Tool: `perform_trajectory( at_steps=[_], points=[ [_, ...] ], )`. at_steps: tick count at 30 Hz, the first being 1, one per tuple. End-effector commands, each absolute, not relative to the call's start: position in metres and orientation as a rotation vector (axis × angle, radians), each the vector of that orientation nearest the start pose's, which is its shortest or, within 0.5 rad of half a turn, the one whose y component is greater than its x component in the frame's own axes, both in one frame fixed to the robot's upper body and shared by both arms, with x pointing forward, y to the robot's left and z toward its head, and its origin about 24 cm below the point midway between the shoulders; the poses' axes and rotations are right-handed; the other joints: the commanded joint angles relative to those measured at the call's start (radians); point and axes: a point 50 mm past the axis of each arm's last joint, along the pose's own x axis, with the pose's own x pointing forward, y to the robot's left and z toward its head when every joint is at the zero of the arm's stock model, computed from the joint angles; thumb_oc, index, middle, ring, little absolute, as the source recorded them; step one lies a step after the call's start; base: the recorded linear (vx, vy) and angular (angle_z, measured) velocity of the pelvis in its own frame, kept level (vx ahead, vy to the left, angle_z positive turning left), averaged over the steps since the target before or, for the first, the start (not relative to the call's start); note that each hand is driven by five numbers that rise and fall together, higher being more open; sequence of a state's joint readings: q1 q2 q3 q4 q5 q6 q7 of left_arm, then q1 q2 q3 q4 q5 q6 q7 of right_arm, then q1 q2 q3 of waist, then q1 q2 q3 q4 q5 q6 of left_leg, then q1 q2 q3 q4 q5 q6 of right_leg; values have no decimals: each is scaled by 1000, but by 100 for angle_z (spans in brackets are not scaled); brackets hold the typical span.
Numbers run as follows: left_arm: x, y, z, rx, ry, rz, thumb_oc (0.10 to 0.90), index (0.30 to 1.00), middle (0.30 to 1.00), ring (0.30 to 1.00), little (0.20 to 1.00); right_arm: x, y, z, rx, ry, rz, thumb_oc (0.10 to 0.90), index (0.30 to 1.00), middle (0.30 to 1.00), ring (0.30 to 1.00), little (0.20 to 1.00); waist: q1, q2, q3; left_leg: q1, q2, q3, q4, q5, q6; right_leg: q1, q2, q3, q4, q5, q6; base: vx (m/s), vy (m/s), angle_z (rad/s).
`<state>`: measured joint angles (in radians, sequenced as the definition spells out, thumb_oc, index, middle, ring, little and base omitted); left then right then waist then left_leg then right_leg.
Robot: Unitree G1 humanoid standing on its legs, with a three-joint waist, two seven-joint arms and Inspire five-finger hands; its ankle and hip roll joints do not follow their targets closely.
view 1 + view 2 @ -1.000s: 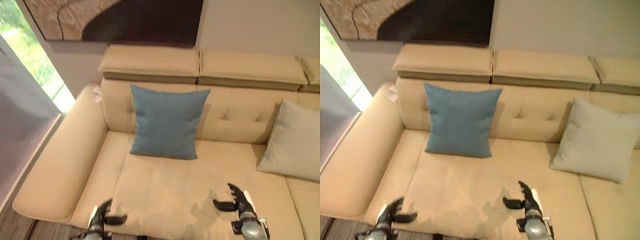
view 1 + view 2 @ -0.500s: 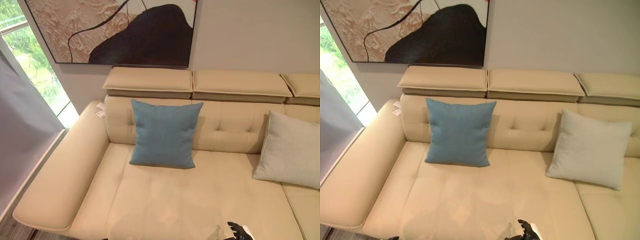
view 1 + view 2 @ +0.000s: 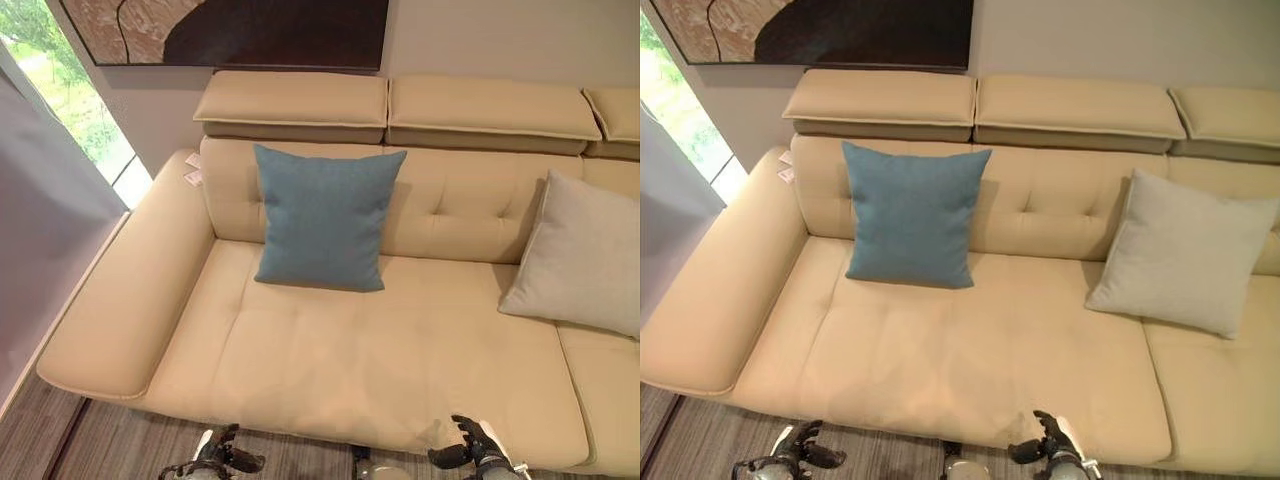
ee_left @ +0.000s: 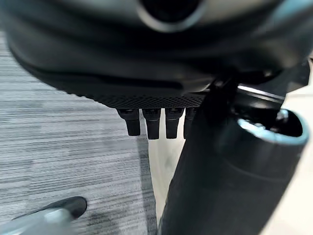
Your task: Pick up all the scattered cushions and arrange them neatly on the sofa.
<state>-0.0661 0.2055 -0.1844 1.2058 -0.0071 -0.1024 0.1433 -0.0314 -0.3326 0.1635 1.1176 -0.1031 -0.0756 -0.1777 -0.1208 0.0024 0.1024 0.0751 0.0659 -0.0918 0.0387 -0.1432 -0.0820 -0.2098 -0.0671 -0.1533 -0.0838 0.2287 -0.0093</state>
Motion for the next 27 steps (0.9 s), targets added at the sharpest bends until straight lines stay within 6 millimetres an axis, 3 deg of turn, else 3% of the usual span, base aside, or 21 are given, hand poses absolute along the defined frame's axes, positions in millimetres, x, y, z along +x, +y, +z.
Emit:
perform_trajectory(
  at_steps=[1,4,7,8,9,11,12,15,18,27],
  points=[
    [131,244,-143,415,970,158,800,900,900,900,900,144,-266,-130,-595,942,-140,800,900,900,900,900,41,-42,22,-64,-93,21,117,-110,49,-50,-95,50,20,-67,184,-285,250,-49],
    [133,248,-141,426,967,170,800,900,900,900,900,146,-263,-131,-605,951,-118,800,900,900,900,900,48,-45,41,-79,-101,30,108,-92,67,-87,-116,45,70,-74,198,-283,167,-55],
    [135,254,-139,438,969,183,800,900,900,900,900,145,-262,-133,-604,969,-111,800,900,900,900,900,65,-43,54,-119,-108,45,108,-58,89,-85,-104,55,215,-145,171,-320,144,-7],
    [130,256,-140,443,991,187,800,900,900,900,900,141,-262,-135,-598,993,-110,800,900,900,900,900,84,-34,45,-126,-103,49,89,-35,102,-47,-84,40,311,-204,146,-203,98,-30],
    [131,256,-140,443,991,187,800,900,900,900,900,141,-262,-135,-598,993,-110,800,900,900,900,900,83,-35,43,-129,-105,49,87,-31,102,-49,-85,39,310,-202,146,-177,74,-34],
    [125,258,-142,450,1021,187,800,900,900,900,900,135,-261,-139,-595,1022,-101,800,900,900,900,900,102,-34,21,-141,-101,47,62,-4,110,11,-54,39,358,-264,138,-123,-12,-9],
    [117,257,-145,443,1046,187,800,900,900,900,900,131,-257,-141,-599,1039,-79,800,900,900,900,900,127,-50,2,-144,-108,62,37,12,104,82,-50,22,299,-270,132,-96,-43,-9],
    [114,254,-147,440,1062,180,800,900,900,900,900,131,-256,-142,-598,1039,-77,800,900,900,900,900,134,-56,-22,-151,-106,74,3,36,96,121,-38,23,235,-276,137,-54,-68,-16],
    [107,250,-151,420,1091,184,800,900,900,900,900,133,-255,-141,-583,1036,-92,800,900,900,900,900,132,-55,-48,-136,-95,88,-72,79,77,161,-17,25,90,-261,134,-15,-92,-8],
    [103,248,-154,392,1115,186,800,900,900,900,900,123,-257,-145,-574,1082,-106,800,900,900,900,900,129,-56,-50,-84,-83,77,-104,96,65,221,2,19,16,-238,129,4,-48,-2]
  ],
)
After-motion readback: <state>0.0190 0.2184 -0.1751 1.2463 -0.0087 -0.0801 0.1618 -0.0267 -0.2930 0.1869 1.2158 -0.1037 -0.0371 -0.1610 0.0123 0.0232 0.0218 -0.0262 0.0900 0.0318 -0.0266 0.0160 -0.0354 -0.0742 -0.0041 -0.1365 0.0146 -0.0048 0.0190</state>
